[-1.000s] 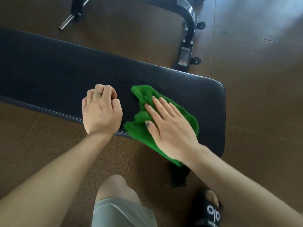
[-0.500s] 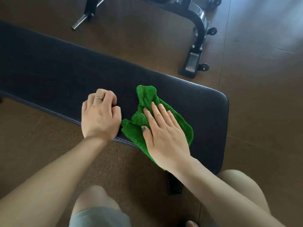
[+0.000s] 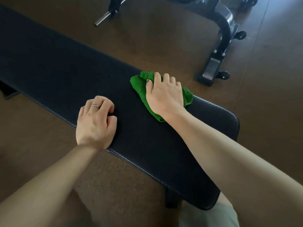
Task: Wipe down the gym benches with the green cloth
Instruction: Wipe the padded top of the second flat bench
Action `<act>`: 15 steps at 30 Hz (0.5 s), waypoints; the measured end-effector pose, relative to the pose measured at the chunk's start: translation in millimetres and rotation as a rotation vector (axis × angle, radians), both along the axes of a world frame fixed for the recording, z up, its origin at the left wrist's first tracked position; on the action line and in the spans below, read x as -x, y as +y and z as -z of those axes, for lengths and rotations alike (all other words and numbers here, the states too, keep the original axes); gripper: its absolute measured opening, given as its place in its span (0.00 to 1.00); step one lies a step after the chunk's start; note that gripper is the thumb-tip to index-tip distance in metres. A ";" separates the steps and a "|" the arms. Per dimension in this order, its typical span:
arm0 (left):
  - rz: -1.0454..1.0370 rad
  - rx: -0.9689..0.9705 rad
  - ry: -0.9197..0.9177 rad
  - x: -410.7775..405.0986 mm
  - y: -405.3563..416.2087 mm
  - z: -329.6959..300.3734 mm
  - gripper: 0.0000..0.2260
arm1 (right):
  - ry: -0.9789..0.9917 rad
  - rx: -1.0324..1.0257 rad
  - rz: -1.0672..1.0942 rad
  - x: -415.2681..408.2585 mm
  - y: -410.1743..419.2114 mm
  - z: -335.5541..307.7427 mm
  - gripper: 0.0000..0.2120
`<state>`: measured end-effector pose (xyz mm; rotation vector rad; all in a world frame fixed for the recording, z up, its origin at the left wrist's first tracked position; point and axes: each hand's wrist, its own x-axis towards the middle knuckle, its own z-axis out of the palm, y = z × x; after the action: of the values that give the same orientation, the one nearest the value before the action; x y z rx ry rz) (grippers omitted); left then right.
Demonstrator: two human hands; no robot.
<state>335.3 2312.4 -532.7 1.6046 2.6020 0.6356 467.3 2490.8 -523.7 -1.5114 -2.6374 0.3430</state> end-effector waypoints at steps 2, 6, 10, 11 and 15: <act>-0.006 -0.003 0.003 -0.8 0.0 -1.0 0.05 | 0.005 0.005 0.006 8.4 4.8 -1.3 0.26; 0.000 -0.038 0.011 -1.3 -0.8 -0.6 0.04 | 0.032 0.017 0.011 23.1 15.0 -2.4 0.25; -0.005 -0.069 0.000 -1.3 -1.3 1.0 0.04 | 0.059 0.026 0.010 15.5 15.7 -1.4 0.26; 0.002 -0.072 0.002 -1.2 -1.6 1.1 0.04 | 0.080 0.025 0.016 6.9 12.1 -1.6 0.26; 0.004 -0.061 -0.033 1.3 -0.1 2.5 0.03 | 0.091 -0.017 0.139 -47.3 -22.4 -0.1 0.26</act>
<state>334.0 2312.3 -535.2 1.6004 2.5796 0.7415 514.6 2468.4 -523.5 -1.6220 -2.4443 0.3682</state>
